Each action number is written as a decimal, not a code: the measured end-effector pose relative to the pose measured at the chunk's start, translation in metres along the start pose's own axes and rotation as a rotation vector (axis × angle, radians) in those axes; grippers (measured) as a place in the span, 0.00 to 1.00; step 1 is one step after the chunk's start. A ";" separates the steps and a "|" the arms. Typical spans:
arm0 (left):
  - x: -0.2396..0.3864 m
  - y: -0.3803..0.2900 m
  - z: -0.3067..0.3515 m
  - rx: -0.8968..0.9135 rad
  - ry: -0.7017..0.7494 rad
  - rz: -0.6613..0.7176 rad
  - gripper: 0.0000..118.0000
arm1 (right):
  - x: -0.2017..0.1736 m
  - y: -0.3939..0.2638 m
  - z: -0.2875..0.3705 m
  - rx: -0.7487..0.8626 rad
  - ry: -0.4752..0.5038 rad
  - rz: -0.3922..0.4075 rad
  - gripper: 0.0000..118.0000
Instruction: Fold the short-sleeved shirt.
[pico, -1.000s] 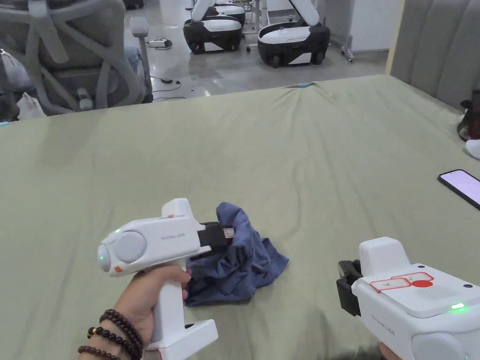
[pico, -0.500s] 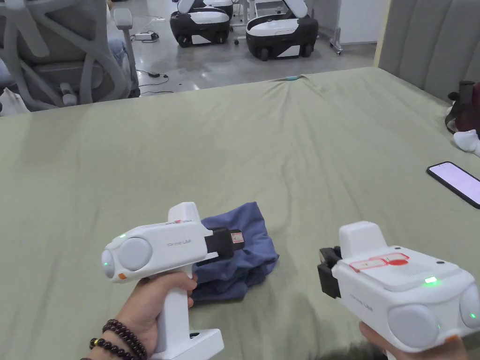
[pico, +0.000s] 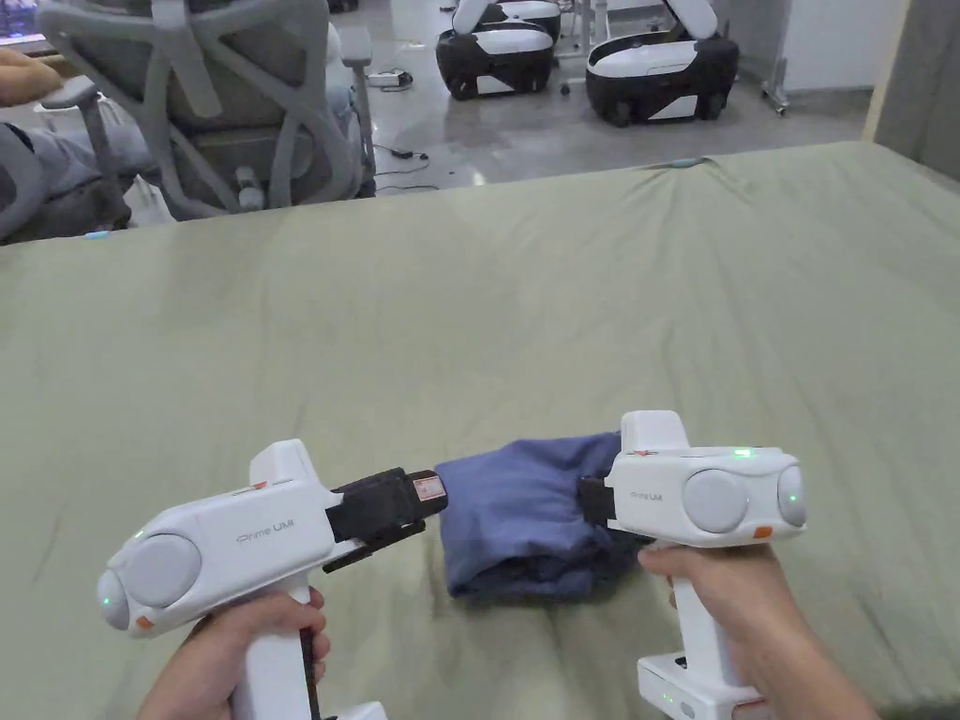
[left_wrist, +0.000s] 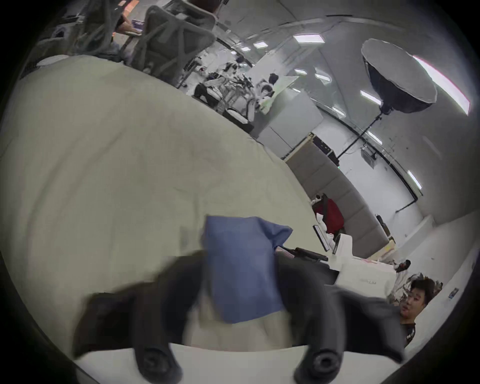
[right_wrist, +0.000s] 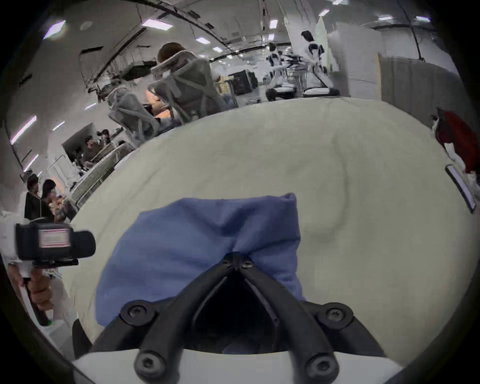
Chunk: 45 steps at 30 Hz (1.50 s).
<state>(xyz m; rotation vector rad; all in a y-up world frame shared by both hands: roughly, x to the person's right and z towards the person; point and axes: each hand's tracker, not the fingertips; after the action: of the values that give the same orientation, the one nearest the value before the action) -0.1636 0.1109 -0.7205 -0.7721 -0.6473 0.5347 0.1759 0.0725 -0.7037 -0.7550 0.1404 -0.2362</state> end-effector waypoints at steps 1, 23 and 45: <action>-0.002 -0.002 -0.003 -0.006 0.008 0.009 0.81 | 0.001 0.001 0.001 -0.002 -0.002 -0.005 0.00; 0.003 -0.011 -0.082 -0.142 -0.041 -0.020 0.30 | -0.015 -0.010 0.006 0.040 -0.050 0.086 0.00; -0.256 0.100 0.192 -0.002 0.010 -0.106 0.28 | -0.310 0.012 -0.062 0.231 0.054 0.414 0.00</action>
<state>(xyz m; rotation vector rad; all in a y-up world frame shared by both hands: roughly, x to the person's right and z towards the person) -0.4938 0.0928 -0.7773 -0.7378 -0.6761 0.4332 -0.1345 0.1213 -0.7435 -0.4758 0.3112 0.1203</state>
